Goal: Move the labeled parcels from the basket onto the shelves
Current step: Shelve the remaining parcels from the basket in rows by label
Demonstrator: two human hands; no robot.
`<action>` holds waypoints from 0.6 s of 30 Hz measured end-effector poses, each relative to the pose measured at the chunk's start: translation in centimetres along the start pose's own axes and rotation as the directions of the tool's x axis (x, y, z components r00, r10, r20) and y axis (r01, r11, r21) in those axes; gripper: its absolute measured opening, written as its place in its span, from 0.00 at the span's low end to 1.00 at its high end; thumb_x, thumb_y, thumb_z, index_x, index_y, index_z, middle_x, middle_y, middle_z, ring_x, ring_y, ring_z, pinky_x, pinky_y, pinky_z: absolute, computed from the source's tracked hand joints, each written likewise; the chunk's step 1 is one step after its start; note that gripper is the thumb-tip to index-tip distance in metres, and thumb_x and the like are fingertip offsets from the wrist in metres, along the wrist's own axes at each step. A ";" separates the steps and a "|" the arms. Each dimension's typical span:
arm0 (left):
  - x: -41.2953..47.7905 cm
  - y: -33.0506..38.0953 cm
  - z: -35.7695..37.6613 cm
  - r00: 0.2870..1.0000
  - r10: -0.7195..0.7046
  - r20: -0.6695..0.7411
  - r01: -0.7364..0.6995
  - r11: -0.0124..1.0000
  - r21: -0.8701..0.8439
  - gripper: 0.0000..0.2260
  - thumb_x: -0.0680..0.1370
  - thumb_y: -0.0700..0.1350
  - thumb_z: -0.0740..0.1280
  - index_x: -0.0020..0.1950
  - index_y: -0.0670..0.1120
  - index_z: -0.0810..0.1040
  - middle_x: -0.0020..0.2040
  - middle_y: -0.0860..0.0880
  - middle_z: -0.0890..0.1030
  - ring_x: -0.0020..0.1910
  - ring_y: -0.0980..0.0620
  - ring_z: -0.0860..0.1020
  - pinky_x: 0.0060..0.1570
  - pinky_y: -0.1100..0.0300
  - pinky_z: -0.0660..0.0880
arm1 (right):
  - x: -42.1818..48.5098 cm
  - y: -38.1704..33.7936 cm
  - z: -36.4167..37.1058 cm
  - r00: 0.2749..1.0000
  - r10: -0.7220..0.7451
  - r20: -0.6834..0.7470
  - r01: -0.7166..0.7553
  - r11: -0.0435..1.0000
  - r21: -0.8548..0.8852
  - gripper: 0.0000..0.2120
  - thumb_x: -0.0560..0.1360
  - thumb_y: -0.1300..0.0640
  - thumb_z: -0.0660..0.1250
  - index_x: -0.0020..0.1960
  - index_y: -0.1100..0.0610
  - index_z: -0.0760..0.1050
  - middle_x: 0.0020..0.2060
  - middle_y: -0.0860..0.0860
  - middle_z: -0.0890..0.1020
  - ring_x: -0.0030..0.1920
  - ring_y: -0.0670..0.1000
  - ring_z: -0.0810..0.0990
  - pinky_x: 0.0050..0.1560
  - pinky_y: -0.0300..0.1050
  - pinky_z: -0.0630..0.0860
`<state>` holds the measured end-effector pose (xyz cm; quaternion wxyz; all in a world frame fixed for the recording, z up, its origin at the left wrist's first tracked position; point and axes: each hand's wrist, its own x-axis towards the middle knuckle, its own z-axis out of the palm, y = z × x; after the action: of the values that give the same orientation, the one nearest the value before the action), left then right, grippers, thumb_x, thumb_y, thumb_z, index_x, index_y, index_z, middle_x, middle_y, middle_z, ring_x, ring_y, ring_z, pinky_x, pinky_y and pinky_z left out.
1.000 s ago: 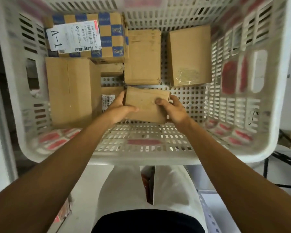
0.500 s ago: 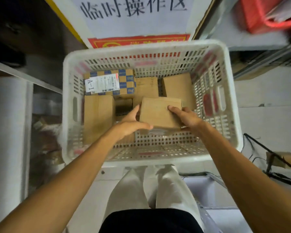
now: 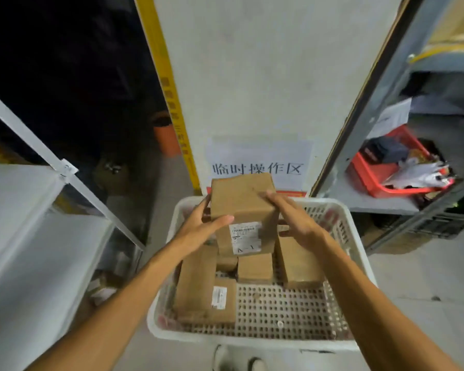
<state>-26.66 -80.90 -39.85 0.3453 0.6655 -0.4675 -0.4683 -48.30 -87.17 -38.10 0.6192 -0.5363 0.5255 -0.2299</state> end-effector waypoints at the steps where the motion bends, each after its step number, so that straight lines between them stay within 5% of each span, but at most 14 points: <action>1: -0.5 0.8 -0.9 0.999 0.016 -0.051 -0.016 1.000 -0.008 0.29 0.70 0.58 0.72 0.68 0.55 0.67 0.57 0.58 0.78 0.51 0.65 0.75 0.49 0.69 0.73 | -0.2 -1.5 0.5 0.999 -0.038 0.021 0.039 0.999 -0.002 0.13 0.76 0.33 0.57 0.53 0.34 0.76 0.55 0.38 0.77 0.59 0.52 0.75 0.53 0.51 0.73; 4: -2.5 3.2 -3.3 0.977 0.007 -0.213 -0.021 0.998 -0.061 0.33 0.61 0.71 0.71 0.61 0.58 0.73 0.56 0.55 0.81 0.53 0.56 0.79 0.55 0.55 0.77 | -0.6 -5.5 2.1 0.977 -0.173 0.124 0.173 0.985 0.013 0.18 0.77 0.32 0.53 0.58 0.34 0.76 0.61 0.41 0.77 0.64 0.51 0.73 0.62 0.54 0.71; 6: -4.1 5.0 -4.8 0.953 0.047 -0.298 -0.068 0.996 -0.063 0.22 0.65 0.70 0.68 0.53 0.60 0.74 0.52 0.57 0.81 0.53 0.56 0.79 0.55 0.57 0.77 | -1.2 -7.8 3.4 0.951 -0.257 0.172 0.262 0.965 -0.005 0.28 0.71 0.26 0.54 0.64 0.39 0.73 0.65 0.47 0.74 0.65 0.52 0.73 0.65 0.57 0.71; 8: -5.4 6.5 -6.3 0.928 0.085 -0.362 -0.122 0.989 -0.081 0.20 0.68 0.67 0.64 0.56 0.62 0.72 0.55 0.57 0.80 0.57 0.55 0.78 0.59 0.52 0.75 | -0.9 -9.3 4.7 0.944 -0.281 0.173 0.288 0.958 -0.011 0.39 0.65 0.23 0.59 0.69 0.44 0.68 0.66 0.48 0.74 0.63 0.53 0.75 0.65 0.60 0.72; 13: -9.3 8.9 -9.7 0.846 0.145 -0.513 -0.161 0.987 0.014 0.36 0.70 0.54 0.74 0.73 0.54 0.60 0.67 0.52 0.74 0.65 0.51 0.73 0.65 0.45 0.72 | -0.7 -12.6 7.7 0.851 -0.476 0.222 0.496 0.867 -0.041 0.28 0.75 0.49 0.69 0.71 0.51 0.63 0.61 0.47 0.74 0.58 0.51 0.77 0.55 0.46 0.76; 18: -13.1 10.8 -11.9 0.722 0.224 -0.655 -0.212 0.972 0.098 0.35 0.72 0.41 0.74 0.74 0.50 0.61 0.64 0.51 0.74 0.62 0.51 0.74 0.63 0.46 0.73 | -1.7 -15.9 10.9 0.763 -0.591 0.263 0.604 0.796 0.037 0.26 0.76 0.46 0.68 0.70 0.50 0.64 0.58 0.43 0.76 0.56 0.46 0.76 0.52 0.40 0.75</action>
<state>-20.23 -71.79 -22.40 0.5355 0.7311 -0.3935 -0.1545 -34.70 -86.21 -24.44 0.5639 -0.7161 0.2467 -0.3292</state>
